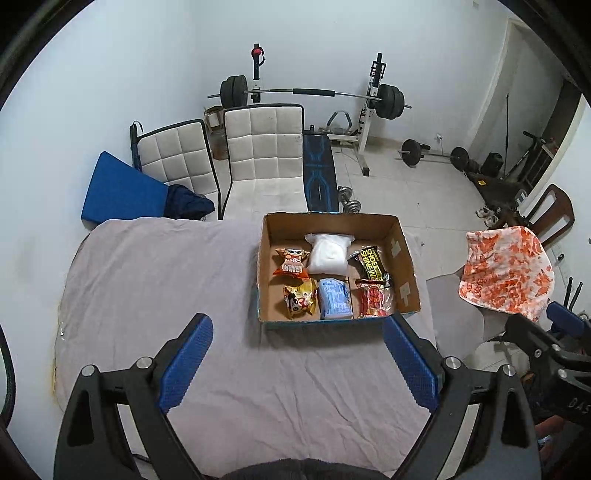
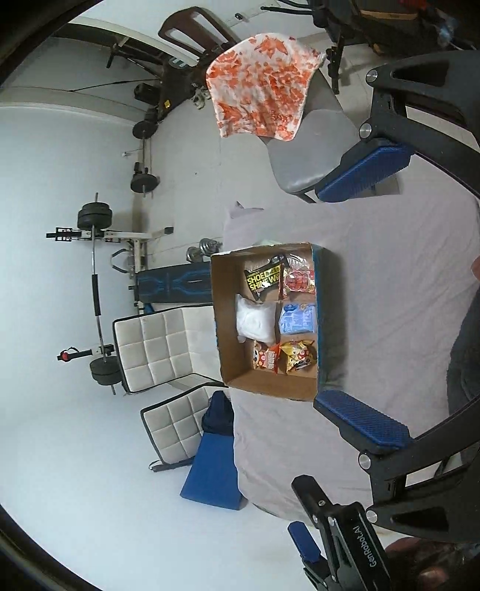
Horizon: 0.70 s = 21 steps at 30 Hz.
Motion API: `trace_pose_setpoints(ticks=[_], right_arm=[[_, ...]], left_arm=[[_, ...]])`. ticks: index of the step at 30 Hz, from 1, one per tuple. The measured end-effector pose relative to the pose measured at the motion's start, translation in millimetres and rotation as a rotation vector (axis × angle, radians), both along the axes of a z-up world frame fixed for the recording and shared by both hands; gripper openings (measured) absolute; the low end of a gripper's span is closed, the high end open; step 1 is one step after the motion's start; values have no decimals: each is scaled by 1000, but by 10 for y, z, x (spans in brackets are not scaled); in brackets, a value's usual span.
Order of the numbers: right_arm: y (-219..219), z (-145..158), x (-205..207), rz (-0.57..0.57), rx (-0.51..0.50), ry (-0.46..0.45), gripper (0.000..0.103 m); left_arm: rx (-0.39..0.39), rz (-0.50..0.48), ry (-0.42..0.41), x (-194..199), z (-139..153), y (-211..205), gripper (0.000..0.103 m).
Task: Organize soft objects
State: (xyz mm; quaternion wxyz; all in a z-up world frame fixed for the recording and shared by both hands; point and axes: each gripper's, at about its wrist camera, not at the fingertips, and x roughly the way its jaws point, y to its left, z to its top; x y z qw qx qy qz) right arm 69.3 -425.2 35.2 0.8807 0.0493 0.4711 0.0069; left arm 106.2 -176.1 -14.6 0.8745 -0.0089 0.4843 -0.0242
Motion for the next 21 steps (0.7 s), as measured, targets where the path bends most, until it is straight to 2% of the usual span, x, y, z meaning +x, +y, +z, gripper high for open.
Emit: trace_pose_setpoints(ticks=[5, 21], right_arm=[[61, 98, -99, 10, -2, -8, 103], [135, 105, -142, -15, -16, -19, 103]], left_arm=[[3, -1, -4, -96, 41, -27, 95], [-10, -3, -19, -218, 142, 67, 95]])
